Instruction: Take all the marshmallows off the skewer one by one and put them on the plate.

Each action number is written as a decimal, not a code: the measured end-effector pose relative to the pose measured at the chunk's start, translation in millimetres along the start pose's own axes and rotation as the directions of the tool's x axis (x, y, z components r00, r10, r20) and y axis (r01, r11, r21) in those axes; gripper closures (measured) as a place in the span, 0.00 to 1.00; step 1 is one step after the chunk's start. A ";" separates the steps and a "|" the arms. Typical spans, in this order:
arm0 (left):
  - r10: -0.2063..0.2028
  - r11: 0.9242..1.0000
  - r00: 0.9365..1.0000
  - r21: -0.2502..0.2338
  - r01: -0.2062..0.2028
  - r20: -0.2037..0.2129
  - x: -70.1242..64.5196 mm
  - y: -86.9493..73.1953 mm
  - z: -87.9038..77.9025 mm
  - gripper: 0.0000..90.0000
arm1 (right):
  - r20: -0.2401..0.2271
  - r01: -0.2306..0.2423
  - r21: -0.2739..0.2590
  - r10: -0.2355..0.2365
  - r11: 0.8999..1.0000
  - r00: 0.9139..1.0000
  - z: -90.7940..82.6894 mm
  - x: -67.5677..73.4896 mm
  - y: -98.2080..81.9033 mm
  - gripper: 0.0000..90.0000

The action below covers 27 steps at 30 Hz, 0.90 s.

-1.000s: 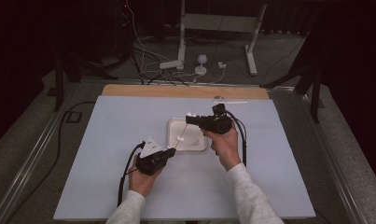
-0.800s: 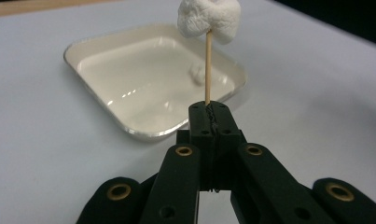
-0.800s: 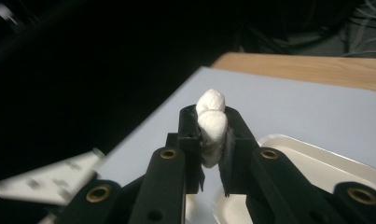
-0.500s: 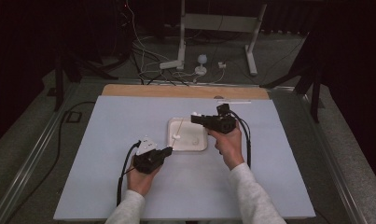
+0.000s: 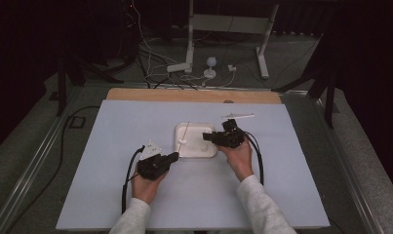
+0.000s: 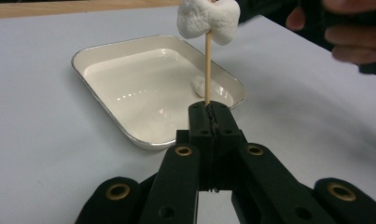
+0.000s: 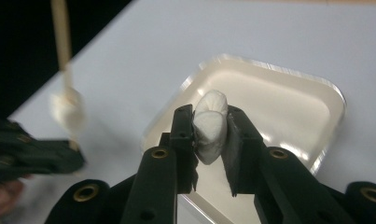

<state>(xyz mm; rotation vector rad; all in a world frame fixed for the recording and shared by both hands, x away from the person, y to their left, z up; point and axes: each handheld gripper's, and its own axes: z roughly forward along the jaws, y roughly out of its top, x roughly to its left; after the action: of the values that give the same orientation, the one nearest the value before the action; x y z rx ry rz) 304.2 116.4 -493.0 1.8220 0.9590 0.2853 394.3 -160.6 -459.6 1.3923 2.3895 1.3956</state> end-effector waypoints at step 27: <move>-0.007 1.000 1.000 0.002 0.007 0.000 1.0 0.7 0.2 1.00 | -0.100 0.003 -0.032 -0.006 0.999 0.995 -0.5 19.1 -4.5 0.40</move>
<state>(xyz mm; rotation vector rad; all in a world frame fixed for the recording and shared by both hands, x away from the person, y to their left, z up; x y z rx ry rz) 305.3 116.9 -492.8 1.8203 0.9664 0.2802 379.6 -148.1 -455.4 1.3397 2.4166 1.5311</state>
